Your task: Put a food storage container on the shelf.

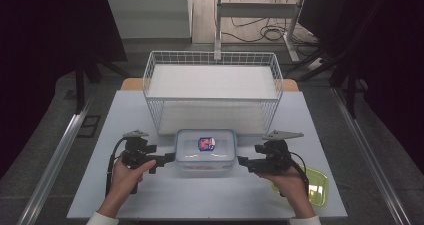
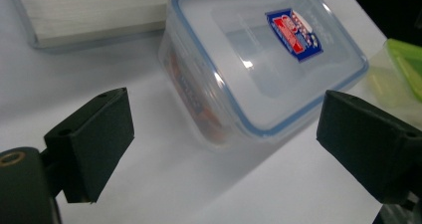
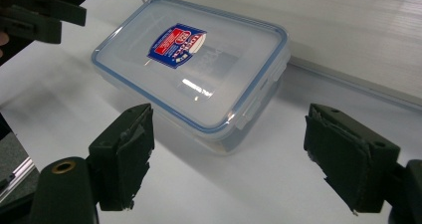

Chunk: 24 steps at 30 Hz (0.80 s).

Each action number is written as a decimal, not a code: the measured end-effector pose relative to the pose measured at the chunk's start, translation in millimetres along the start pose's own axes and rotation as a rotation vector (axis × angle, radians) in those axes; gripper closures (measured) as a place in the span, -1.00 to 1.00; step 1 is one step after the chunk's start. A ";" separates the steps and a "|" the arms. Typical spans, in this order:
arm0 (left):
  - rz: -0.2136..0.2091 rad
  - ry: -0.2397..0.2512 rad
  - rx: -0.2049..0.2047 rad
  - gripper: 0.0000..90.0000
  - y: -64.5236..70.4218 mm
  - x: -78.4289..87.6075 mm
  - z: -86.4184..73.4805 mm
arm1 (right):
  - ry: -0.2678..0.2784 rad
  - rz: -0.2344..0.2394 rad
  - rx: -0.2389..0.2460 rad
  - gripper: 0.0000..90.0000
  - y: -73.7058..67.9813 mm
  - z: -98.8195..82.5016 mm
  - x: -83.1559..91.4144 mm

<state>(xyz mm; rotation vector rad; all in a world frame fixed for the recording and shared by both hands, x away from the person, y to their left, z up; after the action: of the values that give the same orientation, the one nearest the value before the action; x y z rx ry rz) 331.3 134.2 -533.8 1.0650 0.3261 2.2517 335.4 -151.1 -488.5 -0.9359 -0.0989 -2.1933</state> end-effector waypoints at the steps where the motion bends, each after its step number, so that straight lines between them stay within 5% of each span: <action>1: -0.003 0.001 0.003 -0.83 -1.1 -1.2 1.4 | -0.002 0.001 0.000 -0.55 0.3 -0.2 0.3; 13: -0.066 -0.035 0.110 -0.78 -13.6 -29.9 13.0 | 0.000 -0.012 0.006 -0.55 1.3 -0.2 1.5; 17: -0.056 -0.074 0.093 -0.74 -13.3 -42.2 10.7 | -0.006 -0.017 0.008 -0.55 1.5 -1.2 -0.1; 24: -0.094 -0.092 0.129 -0.69 -12.7 -54.1 11.1 | -0.011 -0.025 0.009 -0.55 2.7 -2.3 -0.7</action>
<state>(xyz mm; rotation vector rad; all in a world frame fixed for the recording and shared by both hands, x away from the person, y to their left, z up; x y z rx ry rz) 371.4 109.7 -565.5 1.1908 0.4783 2.1143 336.2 -153.4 -491.3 -0.9462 -0.1264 -2.2091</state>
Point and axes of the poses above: each handheld gripper's, and its own axes: x roughly backward along the jaws, z roughly out of its top, y roughly to its right, the point moved 9 cm from there along -x, roughly forward along the jaws, and after that the axes turned 1 degree about x, right-handed, at the moved point
